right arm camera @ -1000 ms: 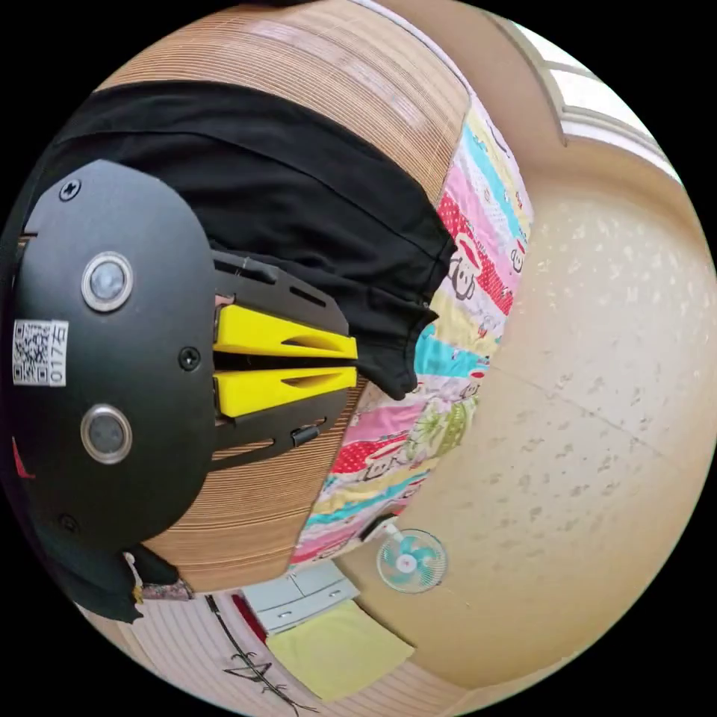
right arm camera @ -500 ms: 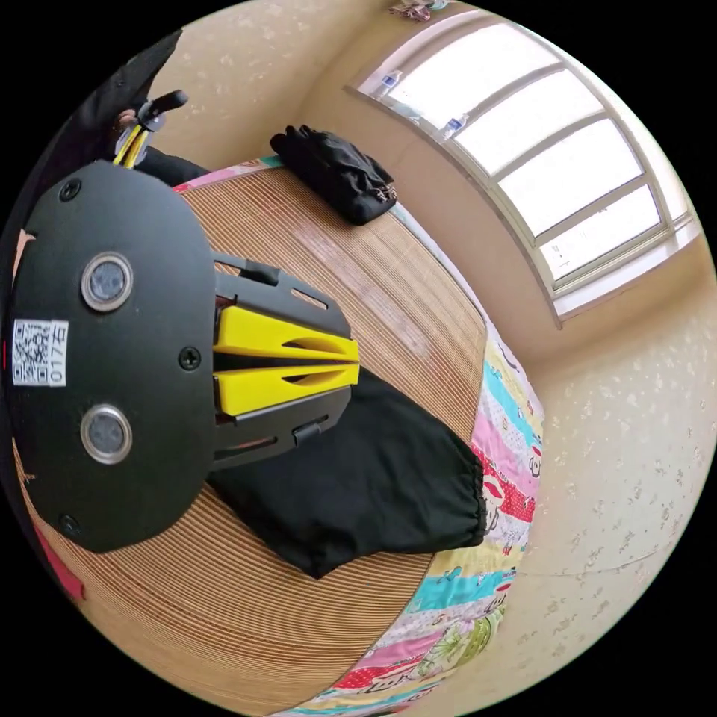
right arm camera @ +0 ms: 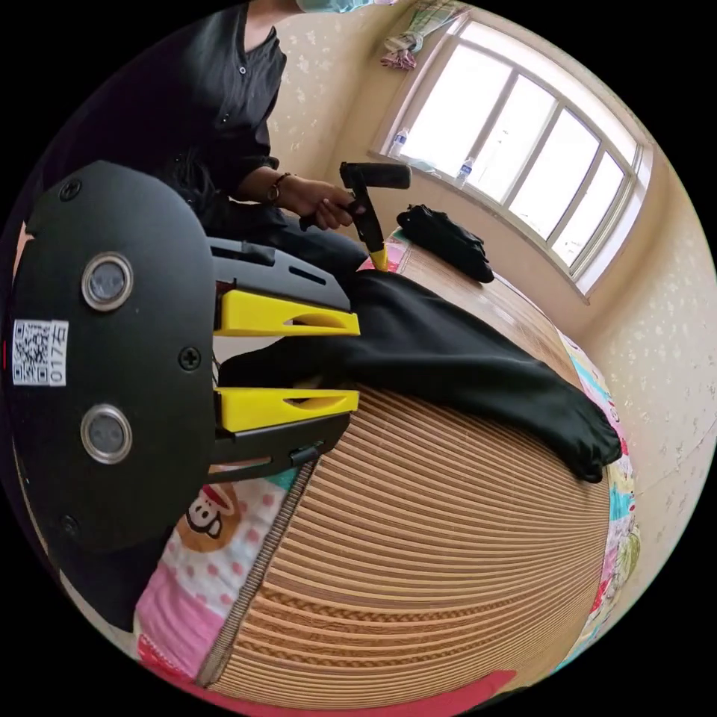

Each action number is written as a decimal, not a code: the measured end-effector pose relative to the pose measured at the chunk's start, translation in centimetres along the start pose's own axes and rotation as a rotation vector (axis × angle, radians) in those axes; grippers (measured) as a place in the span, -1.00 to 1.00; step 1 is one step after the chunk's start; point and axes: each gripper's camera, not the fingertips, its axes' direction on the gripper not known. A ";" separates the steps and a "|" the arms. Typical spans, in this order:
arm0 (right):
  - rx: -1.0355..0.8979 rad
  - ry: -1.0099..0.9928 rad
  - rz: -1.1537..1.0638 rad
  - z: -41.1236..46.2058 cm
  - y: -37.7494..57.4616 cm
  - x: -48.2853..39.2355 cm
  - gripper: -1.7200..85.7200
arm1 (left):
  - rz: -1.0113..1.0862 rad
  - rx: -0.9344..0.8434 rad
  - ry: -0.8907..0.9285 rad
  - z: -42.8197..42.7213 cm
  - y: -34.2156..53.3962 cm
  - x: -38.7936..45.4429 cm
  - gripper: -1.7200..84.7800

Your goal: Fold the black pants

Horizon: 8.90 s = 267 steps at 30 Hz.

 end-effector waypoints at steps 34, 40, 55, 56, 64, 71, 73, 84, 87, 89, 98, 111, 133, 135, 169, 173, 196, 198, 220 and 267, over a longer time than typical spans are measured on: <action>-0.144 0.139 -0.051 -0.3 0.7 -0.1 -0.80 | 0.130 -0.115 -0.197 3.8 -6.1 3.2 -0.75; -0.212 0.091 -0.066 -3.0 4.3 -0.5 -0.87 | 0.191 -0.402 -0.028 4.3 -5.2 5.2 -0.86; -0.032 -0.112 0.029 -8.7 3.4 4.9 -0.75 | 0.051 -0.084 0.102 2.9 -11.2 0.9 -0.69; -0.022 -0.091 0.024 -8.3 2.8 4.9 -0.76 | 0.052 -0.102 0.103 3.5 -11.3 0.9 -0.69; -0.077 -0.097 0.017 -7.8 5.8 4.0 -0.86 | 0.119 -0.208 0.059 4.4 -8.9 2.0 -0.87; 0.001 -0.156 -0.011 -11.1 8.9 4.2 -0.75 | 0.035 -0.064 0.205 1.4 -7.0 -1.2 -0.78; 0.046 -0.246 0.033 -12.1 8.5 5.5 -0.71 | 0.032 -0.002 0.261 0.4 -7.5 -1.9 -0.73; 0.004 -0.330 0.041 -11.9 8.3 5.0 -0.76 | 0.019 -0.067 0.267 1.8 -7.0 -1.1 -0.79; -0.007 -0.330 0.049 -12.5 8.9 4.9 -0.85 | 0.016 -0.083 0.345 1.2 -6.4 -1.6 -0.85; 0.006 -0.375 0.028 -14.0 10.1 4.3 -0.89 | 0.025 -0.061 0.397 -0.1 -5.3 -1.6 -0.86; 0.277 -0.559 -0.363 -28.7 12.9 -6.3 -0.93 | 0.417 0.290 0.656 -16.9 -2.2 11.0 -0.87; 0.672 -0.509 -0.847 -51.9 15.7 -26.3 -0.93 | 0.994 0.688 0.771 -40.3 -1.5 37.7 -0.88; 0.427 -0.008 -0.185 -38.5 -11.7 -10.6 -0.93 | 0.423 0.117 0.349 -12.6 -33.2 31.4 -0.87; 0.354 0.017 -0.187 -34.2 -9.6 -8.1 -0.93 | 0.511 0.048 0.251 -8.3 -29.7 30.1 -0.87; 0.108 -0.138 0.187 -8.6 -1.7 7.4 -0.64 | -0.032 -0.116 0.254 10.5 -20.4 13.7 -0.64; 0.127 -0.279 0.169 -6.9 -2.0 5.8 -0.76 | -0.008 -0.057 0.226 6.7 -20.2 13.5 -0.74; -0.115 -0.290 -0.101 25.9 -19.6 -30.7 -0.74 | -0.265 0.374 -0.268 -45.4 -21.7 -10.6 -0.70; -0.112 -0.300 -0.219 26.6 -16.5 -29.5 -0.80 | -0.241 0.351 -0.266 -41.6 -20.2 -12.0 -0.77; 0.650 0.718 0.238 -16.3 16.1 -3.3 -0.91 | 0.118 0.346 -0.287 -7.6 1.7 11.2 -0.98; -0.120 -0.090 -0.234 -2.1 17.2 -11.4 -0.82 | 0.289 0.020 -0.252 12.6 5.0 22.0 -0.77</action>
